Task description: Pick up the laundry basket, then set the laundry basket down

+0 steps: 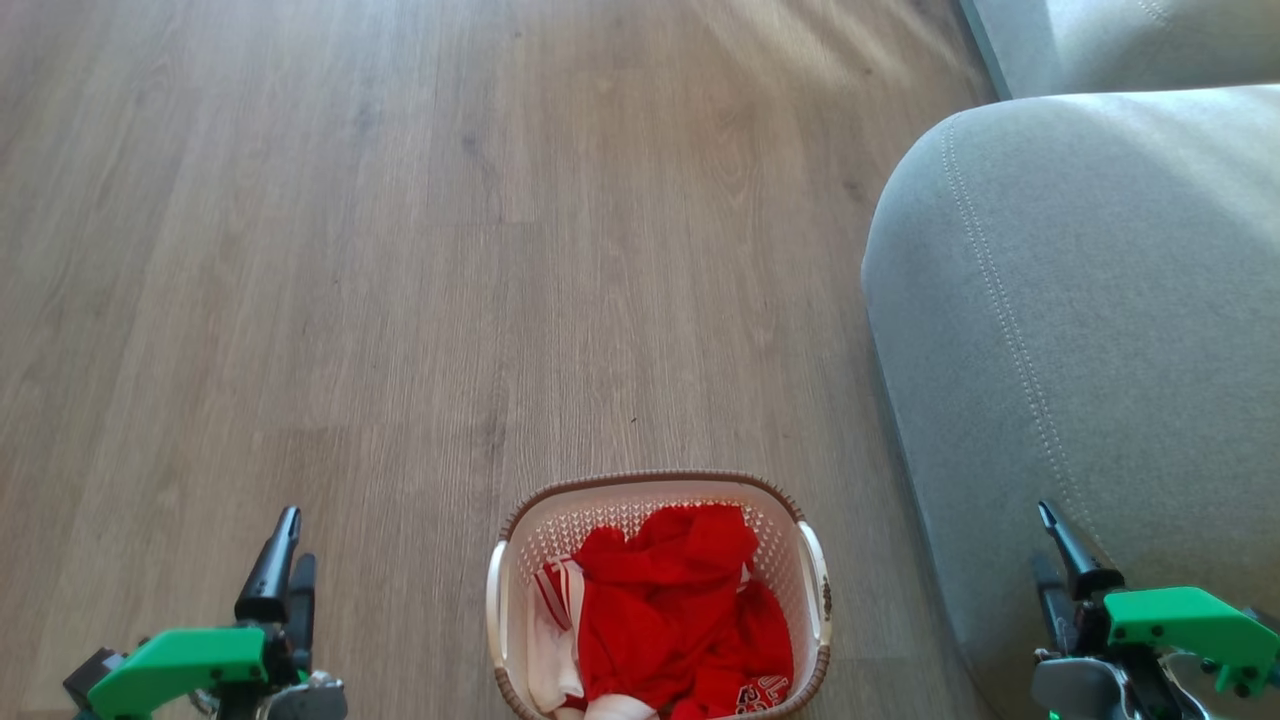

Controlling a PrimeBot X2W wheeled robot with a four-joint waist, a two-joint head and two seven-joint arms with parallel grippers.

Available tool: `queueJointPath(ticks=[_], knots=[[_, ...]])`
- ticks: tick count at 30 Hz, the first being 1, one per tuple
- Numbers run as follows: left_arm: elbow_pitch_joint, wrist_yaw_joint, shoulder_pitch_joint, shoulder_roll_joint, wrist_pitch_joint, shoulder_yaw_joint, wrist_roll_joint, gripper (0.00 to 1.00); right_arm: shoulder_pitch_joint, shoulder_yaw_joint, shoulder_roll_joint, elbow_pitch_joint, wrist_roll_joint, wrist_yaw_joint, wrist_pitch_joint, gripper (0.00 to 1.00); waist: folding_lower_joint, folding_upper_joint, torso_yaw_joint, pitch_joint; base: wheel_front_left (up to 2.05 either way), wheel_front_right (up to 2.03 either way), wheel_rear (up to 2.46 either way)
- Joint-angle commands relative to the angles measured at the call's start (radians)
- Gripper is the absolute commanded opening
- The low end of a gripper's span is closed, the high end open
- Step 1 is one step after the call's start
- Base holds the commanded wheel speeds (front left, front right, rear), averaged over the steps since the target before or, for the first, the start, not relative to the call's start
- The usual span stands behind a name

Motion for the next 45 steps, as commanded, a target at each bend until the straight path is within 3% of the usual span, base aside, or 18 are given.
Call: queueJointPath(ticks=[1,18,33,45], knots=[[-0.032,-0.002,-0.057,0.008,-0.01,0.01,0.015,1.0,-0.045,-0.001,-0.004,-0.034,-0.013,0.001,-0.011,1.0,-0.0001,0.0,0.001,0.0,0.0,0.0,0.0],[-0.093,0.009,-0.086,0.009,-0.06,0.058,0.223,1.0,-0.077,-0.032,-0.006,-0.095,-0.202,0.002,-0.061,1.0,-0.0001,0.0,0.021,0.0,0.0,0.0,0.0],[-0.276,0.125,-0.107,0.01,-0.107,-0.02,0.524,1.0,-0.11,0.014,-0.008,-0.216,-0.559,0.003,-0.108,1.0,-0.0001,0.0,0.037,0.006,0.0,0.0,0.0],[-0.341,0.199,-0.127,0.011,-0.139,-0.13,0.786,1.0,-0.121,0.067,-0.01,-0.275,-0.818,0.003,-0.14,1.0,-0.0001,0.0,0.048,0.002,0.0,0.0,0.0]])
